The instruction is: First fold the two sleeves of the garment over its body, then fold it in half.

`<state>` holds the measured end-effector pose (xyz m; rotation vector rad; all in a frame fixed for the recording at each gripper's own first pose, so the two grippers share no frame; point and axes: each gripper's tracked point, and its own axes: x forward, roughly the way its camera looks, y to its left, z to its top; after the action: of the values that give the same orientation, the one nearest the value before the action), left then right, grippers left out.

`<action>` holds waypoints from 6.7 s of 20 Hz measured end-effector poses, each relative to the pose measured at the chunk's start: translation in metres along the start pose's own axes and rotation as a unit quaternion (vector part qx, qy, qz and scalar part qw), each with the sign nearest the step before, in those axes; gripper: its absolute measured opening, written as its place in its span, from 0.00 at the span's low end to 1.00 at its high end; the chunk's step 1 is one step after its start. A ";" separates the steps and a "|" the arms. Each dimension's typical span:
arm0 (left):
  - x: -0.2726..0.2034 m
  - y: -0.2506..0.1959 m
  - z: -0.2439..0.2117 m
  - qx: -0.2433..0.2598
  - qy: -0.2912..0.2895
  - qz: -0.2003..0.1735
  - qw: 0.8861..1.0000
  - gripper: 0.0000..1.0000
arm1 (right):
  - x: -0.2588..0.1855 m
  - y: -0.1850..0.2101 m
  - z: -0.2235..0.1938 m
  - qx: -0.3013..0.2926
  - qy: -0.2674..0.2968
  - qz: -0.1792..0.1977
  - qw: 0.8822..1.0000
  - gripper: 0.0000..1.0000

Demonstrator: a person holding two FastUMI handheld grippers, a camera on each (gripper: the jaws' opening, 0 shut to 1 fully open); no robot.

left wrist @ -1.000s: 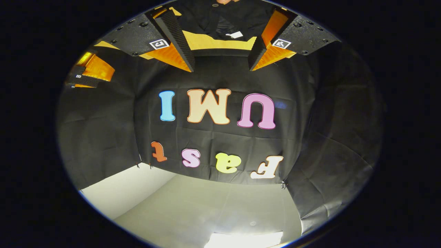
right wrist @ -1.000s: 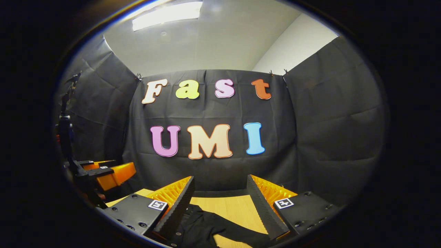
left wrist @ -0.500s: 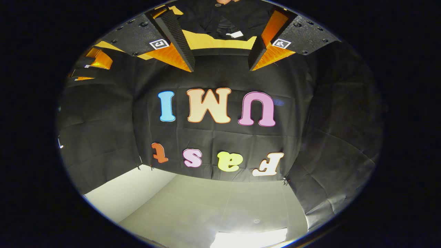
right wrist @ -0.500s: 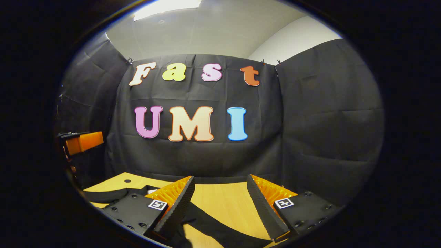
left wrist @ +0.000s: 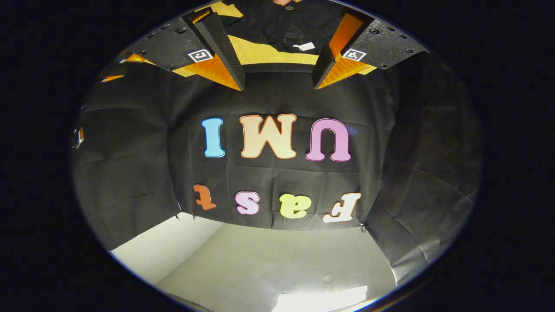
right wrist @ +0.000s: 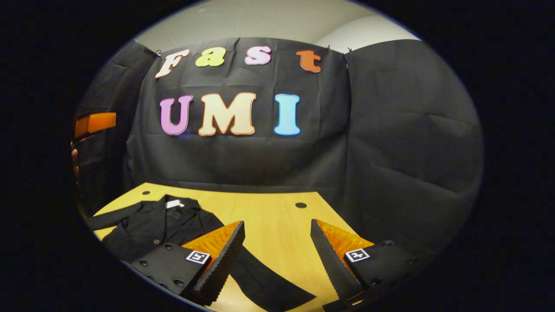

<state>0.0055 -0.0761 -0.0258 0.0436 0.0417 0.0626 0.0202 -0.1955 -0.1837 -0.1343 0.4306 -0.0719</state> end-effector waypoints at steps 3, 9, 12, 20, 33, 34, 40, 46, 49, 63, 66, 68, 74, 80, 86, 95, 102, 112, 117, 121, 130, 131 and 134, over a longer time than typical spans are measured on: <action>0.001 -0.011 -0.003 0.005 0.003 0.004 1.000 0.92 | 0.010 -0.017 -0.039 -0.014 0.047 0.001 0.999 0.98; 0.008 -0.028 -0.007 0.018 0.010 0.011 1.000 0.93 | 0.017 -0.039 -0.137 -0.027 0.166 0.028 0.985 0.98; 0.010 -0.036 -0.011 0.020 0.015 0.008 1.000 0.92 | 0.007 -0.049 -0.188 -0.021 0.227 0.031 0.973 0.99; 0.011 -0.036 -0.010 0.035 0.015 0.007 0.999 0.93 | 0.005 -0.033 -0.238 0.004 0.310 0.082 0.947 0.80; -0.008 0.105 -0.006 0.056 0.009 0.087 0.995 0.99 | 0.025 0.037 -0.111 0.143 0.229 0.092 0.958 0.06; -0.011 0.118 -0.005 0.058 0.008 0.093 0.994 0.99 | 0.026 0.047 -0.101 0.141 0.221 0.096 0.960 0.06; -0.025 0.178 -0.005 0.074 0.012 0.127 0.989 0.97 | 0.038 0.116 -0.043 0.109 0.174 0.134 0.970 0.06; -0.042 0.231 -0.016 0.074 0.026 0.164 0.983 0.99 | 0.048 0.188 -0.004 0.070 0.144 0.180 0.970 0.06; -0.050 0.257 -0.024 0.072 0.036 0.181 0.980 0.94 | 0.050 0.225 0.008 0.061 0.137 0.202 0.968 0.06; -0.070 0.379 -0.063 0.070 0.076 0.211 0.972 0.94 | 0.061 0.421 0.037 0.021 0.107 0.285 0.952 0.06; -0.075 0.403 -0.077 0.062 0.090 0.213 0.971 0.94 | 0.065 0.459 0.033 0.011 0.117 0.293 0.949 0.06; -0.081 0.415 -0.084 0.059 0.100 0.213 0.970 0.94 | 0.067 0.484 0.028 0.002 0.126 0.301 0.945 0.06; -0.107 0.447 -0.124 0.062 0.145 0.224 0.962 0.95 | 0.076 0.537 0.002 -0.017 0.157 0.311 0.937 0.06; -0.145 0.460 -0.201 0.046 0.236 0.230 0.943 0.95 | 0.081 0.532 0.025 -0.008 0.110 0.282 0.953 0.98; -0.177 0.462 -0.273 -0.005 0.315 0.251 0.915 0.95 | 0.074 0.501 0.022 -0.021 0.115 0.260 0.959 0.98; -0.219 0.458 -0.331 -0.055 0.395 0.281 0.873 0.96 | 0.067 0.474 0.011 -0.039 0.128 0.241 0.961 0.93; -0.235 0.452 -0.339 -0.067 0.411 0.291 0.861 0.96 | 0.056 0.470 0.020 -0.043 0.116 0.241 0.963 0.98; -0.220 0.429 -0.334 -0.098 0.426 0.252 0.863 0.00 | 0.039 0.449 0.024 -0.040 0.102 0.234 0.966 0.98; -0.174 0.419 -0.291 -0.086 0.391 0.224 0.889 0.00 | 0.028 0.424 0.029 -0.032 0.083 0.231 0.969 0.98; -0.134 0.397 -0.258 -0.070 0.361 0.191 0.910 0.00 | 0.021 0.400 0.030 -0.029 0.077 0.232 0.969 0.98; -0.056 0.332 -0.221 -0.029 0.325 0.125 0.937 0.00 | 0.012 0.322 0.027 0.008 0.070 0.209 0.975 0.98; -0.048 0.323 -0.218 -0.024 0.322 0.119 0.939 0.00 | 0.011 0.312 0.025 0.013 0.072 0.204 0.976 0.98; -0.022 0.292 -0.209 -0.019 0.310 0.093 0.946 0.00 | 0.010 0.281 0.020 0.026 0.073 0.190 0.979 0.98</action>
<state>-0.0432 0.2221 -0.2205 -0.0121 0.6681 0.2651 0.0495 0.0835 -0.2103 0.0064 0.5939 0.2852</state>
